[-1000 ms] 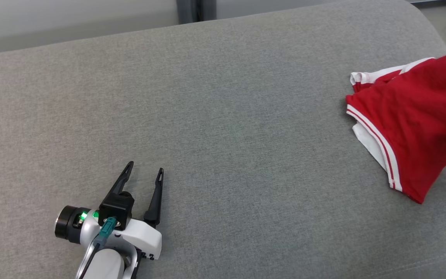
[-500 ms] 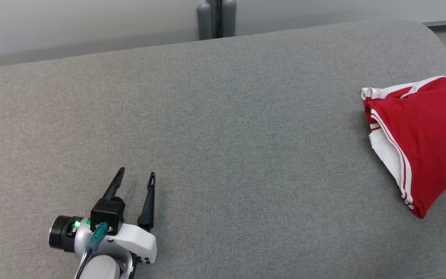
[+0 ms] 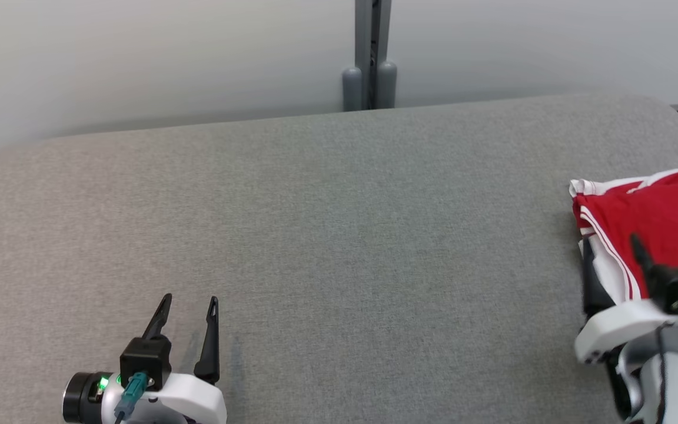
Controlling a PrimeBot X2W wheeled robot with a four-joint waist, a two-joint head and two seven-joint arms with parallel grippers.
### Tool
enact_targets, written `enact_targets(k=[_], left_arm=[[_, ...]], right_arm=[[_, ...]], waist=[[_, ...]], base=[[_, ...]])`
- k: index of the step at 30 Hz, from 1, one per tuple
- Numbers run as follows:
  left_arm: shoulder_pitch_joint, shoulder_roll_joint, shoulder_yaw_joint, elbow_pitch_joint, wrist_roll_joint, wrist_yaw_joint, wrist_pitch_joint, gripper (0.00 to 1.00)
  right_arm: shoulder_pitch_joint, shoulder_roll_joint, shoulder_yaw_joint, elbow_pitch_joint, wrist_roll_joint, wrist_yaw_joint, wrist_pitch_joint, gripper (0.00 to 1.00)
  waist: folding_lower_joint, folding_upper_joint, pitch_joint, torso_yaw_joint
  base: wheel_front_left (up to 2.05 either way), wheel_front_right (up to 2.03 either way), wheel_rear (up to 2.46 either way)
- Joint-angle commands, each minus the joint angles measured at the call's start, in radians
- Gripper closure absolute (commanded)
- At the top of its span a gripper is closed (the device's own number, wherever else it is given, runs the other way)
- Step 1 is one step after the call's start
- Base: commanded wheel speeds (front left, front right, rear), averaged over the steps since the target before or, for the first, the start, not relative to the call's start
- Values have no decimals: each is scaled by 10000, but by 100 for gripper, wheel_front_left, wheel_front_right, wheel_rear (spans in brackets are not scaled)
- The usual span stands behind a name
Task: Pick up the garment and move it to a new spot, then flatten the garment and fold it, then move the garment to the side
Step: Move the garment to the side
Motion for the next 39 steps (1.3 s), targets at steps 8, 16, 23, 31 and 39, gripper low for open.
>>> enact_targets(k=[8, 16, 23, 31, 39], left_arm=[[534, 7, 249, 16, -107, 65, -12, 0], [742, -10, 510, 54, -164, 211, -10, 0], [788, -14, 743, 163, -119, 293, -12, 0], [869, -15, 885, 177, -537, 187, -10, 0], [875, -14, 860, 326, -626, 209, -10, 0]], right_arm=[[1511, -59, 1713, -646, 1063, -4, -44, 0], [1884, -56, 2249, -932, 1580, -4, -46, 0], [1934, -60, 2527, -1152, 1833, -4, -46, 0], [2060, -59, 2492, -972, 1882, -4, -44, 0], [1970, -57, 2338, -484, 1510, -4, -46, 0]], waist=[[0, 0, -615, 505], [0, 0, -863, 593], [0, 0, -1070, 528], [0, 0, -1162, 427], [0, 0, -1078, 387]], base=[[0, 0, 0], [0, 0, 0], [0, 0, 0], [0, 0, 0], [0, 0, 0]])
